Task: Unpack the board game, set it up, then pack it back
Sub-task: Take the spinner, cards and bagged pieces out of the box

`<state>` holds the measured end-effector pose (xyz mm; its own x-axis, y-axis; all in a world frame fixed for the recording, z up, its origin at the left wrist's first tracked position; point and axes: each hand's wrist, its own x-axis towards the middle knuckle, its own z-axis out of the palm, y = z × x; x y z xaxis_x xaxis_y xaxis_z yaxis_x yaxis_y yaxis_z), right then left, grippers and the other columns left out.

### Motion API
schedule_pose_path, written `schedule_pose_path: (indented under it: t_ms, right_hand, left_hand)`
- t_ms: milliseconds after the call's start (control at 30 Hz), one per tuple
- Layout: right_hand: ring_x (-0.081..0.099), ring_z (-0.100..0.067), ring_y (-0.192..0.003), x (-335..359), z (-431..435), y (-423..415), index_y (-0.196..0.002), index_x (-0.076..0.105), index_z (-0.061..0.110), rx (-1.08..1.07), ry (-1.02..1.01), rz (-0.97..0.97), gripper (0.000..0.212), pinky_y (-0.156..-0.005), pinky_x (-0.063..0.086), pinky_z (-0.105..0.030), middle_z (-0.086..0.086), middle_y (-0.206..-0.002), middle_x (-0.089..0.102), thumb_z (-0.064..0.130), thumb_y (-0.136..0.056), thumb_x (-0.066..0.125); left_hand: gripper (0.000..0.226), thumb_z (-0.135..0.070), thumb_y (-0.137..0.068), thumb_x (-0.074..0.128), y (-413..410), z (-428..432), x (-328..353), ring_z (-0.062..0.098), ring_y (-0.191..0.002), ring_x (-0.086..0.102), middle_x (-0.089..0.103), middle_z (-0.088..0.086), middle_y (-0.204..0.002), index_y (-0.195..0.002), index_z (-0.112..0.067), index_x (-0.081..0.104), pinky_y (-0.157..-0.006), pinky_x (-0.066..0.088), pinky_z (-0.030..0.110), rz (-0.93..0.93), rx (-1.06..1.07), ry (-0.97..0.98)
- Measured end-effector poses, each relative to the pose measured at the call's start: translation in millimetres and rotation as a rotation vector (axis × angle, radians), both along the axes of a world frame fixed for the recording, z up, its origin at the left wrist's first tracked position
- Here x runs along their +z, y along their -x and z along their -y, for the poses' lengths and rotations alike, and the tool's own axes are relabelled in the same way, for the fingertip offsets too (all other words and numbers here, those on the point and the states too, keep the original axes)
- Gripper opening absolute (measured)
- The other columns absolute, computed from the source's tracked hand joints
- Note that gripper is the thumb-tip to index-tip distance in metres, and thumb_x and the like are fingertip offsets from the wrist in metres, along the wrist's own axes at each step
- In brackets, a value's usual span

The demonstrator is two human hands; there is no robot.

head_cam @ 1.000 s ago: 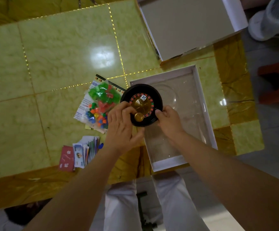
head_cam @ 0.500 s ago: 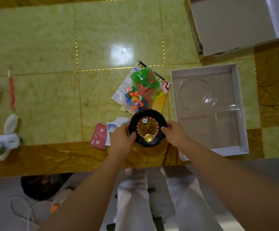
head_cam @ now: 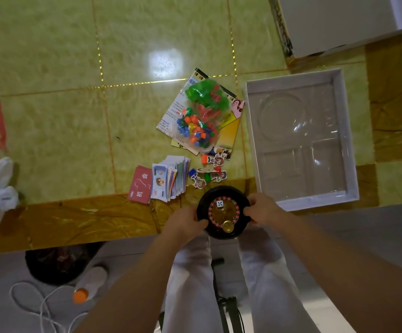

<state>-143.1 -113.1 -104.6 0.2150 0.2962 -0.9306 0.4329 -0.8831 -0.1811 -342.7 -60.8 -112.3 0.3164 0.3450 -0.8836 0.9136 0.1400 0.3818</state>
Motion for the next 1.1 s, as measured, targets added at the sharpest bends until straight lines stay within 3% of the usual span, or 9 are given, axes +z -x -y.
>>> schedule_pose_path:
  t_ms: [100, 167, 367, 500, 600, 700, 833, 1000, 1100]
  right_hand:
    - [0.064, -0.037, -0.098, -3.5, -2.5, 0.8, -0.072, 0.049, 0.017, 0.024, -0.008, -0.003, 0.020, -0.087, 0.054, -0.048, -0.017, -0.095, 0.061, 0.007, -0.088, 0.057]
    - [0.062, -0.037, -0.101, -8.1, -4.0, 1.6, -0.086, 0.048, 0.011, 0.035, -0.014, -0.018, 0.009, -0.088, 0.053, -0.049, -0.017, -0.100, 0.059, 0.010, -0.089, 0.057]
    - [0.058, -0.031, -0.103, -10.3, -5.9, 0.3, -0.125, 0.041, 0.004, 0.068, -0.077, 0.028, 0.036, -0.080, 0.046, -0.035, -0.017, -0.114, 0.058, 0.015, -0.093, 0.055]
    - [0.058, -0.032, -0.100, -7.8, -7.5, -5.1, -0.126, 0.042, 0.003, 0.125, -0.162, 0.066, 0.035, -0.074, 0.041, -0.031, -0.018, -0.110, 0.061, 0.014, -0.094, 0.051]
    - [0.059, -0.032, -0.097, -3.4, -10.2, -11.8, -0.120, 0.050, 0.001, 0.179, -0.203, 0.085, 0.029, -0.079, 0.046, -0.035, -0.017, -0.105, 0.063, 0.013, -0.094, 0.048]
    - [0.061, -0.026, -0.086, 7.8, -15.4, -24.9, -0.107, 0.059, 0.008, 0.138, -0.410, 0.228, 0.018, -0.073, 0.047, -0.033, -0.009, -0.094, 0.066, 0.015, -0.093, 0.050]
    - [0.058, -0.023, -0.085, 13.7, -22.2, -44.8, -0.109, 0.052, 0.015, 0.133, -0.469, 0.372, 0.024, -0.072, 0.045, -0.033, -0.002, -0.093, 0.060, 0.031, -0.092, 0.060]
    - [0.060, -0.025, -0.096, -5.0, -4.9, -64.9, -0.113, 0.052, 0.014, 0.322, -0.241, 0.282, 0.038, -0.071, 0.039, -0.029, -0.006, -0.102, 0.063, 0.039, -0.089, 0.065]
    - [0.061, -0.025, -0.101, -15.6, 12.4, -77.0, -0.118, 0.051, 0.015, 0.303, -0.223, 0.260, 0.039, -0.075, 0.043, -0.030, -0.007, -0.107, 0.062, 0.035, -0.088, 0.065]
  left_hand:
    - [0.016, -0.023, -0.093, 0.053, -6.2, -3.6, -2.5, 0.010, -0.063, 0.048, 0.053, -0.002, -0.070, -0.080, -0.015, 0.054, -0.051, 0.034, 0.022, -0.076, -0.050, -0.039]
    - [0.016, -0.023, -0.095, 0.049, -9.9, -5.5, -4.5, 0.010, -0.062, 0.045, 0.046, -0.005, -0.067, -0.080, -0.017, 0.048, -0.051, 0.031, 0.023, -0.112, -0.111, -0.089]
    - [0.010, -0.026, -0.096, 0.047, -15.4, -8.0, -7.1, 0.019, -0.079, 0.051, 0.054, 0.003, -0.088, -0.096, -0.016, 0.048, -0.064, 0.039, 0.028, -0.168, -0.221, -0.158]
    - [0.026, -0.029, -0.094, 0.050, -18.0, -10.2, -6.9, 0.019, -0.080, 0.054, 0.059, 0.002, -0.094, -0.114, -0.014, 0.048, -0.064, 0.040, 0.029, -0.180, -0.167, -0.170]
    - [0.027, -0.032, -0.095, 0.049, -21.7, -15.3, -3.5, 0.020, -0.082, 0.051, 0.060, 0.005, -0.100, -0.111, -0.011, 0.049, -0.068, 0.040, 0.031, -0.228, -0.233, -0.173]
    - [0.025, -0.032, -0.096, 0.046, -33.0, -22.1, 6.5, 0.023, -0.087, 0.056, 0.063, 0.008, -0.108, -0.110, -0.011, 0.052, -0.069, 0.041, 0.030, -0.303, -0.317, -0.214]
    - [0.025, -0.033, -0.098, 0.043, -50.1, -34.3, 26.6, 0.026, -0.090, 0.063, 0.063, 0.006, -0.096, -0.099, -0.011, 0.056, -0.066, 0.042, 0.030, -0.435, -0.299, -0.476]
    - [0.026, -0.034, -0.096, 0.043, -83.2, -45.3, 27.1, 0.022, -0.072, 0.055, 0.054, 0.000, -0.076, -0.093, -0.012, 0.056, -0.060, 0.039, 0.031, -0.264, -0.234, -0.635]
    - [0.019, -0.028, -0.096, 0.047, -111.8, -45.0, 23.5, 0.023, -0.084, 0.058, 0.057, 0.002, -0.097, -0.110, -0.017, 0.053, -0.062, 0.042, 0.032, -0.036, -0.195, -0.637]
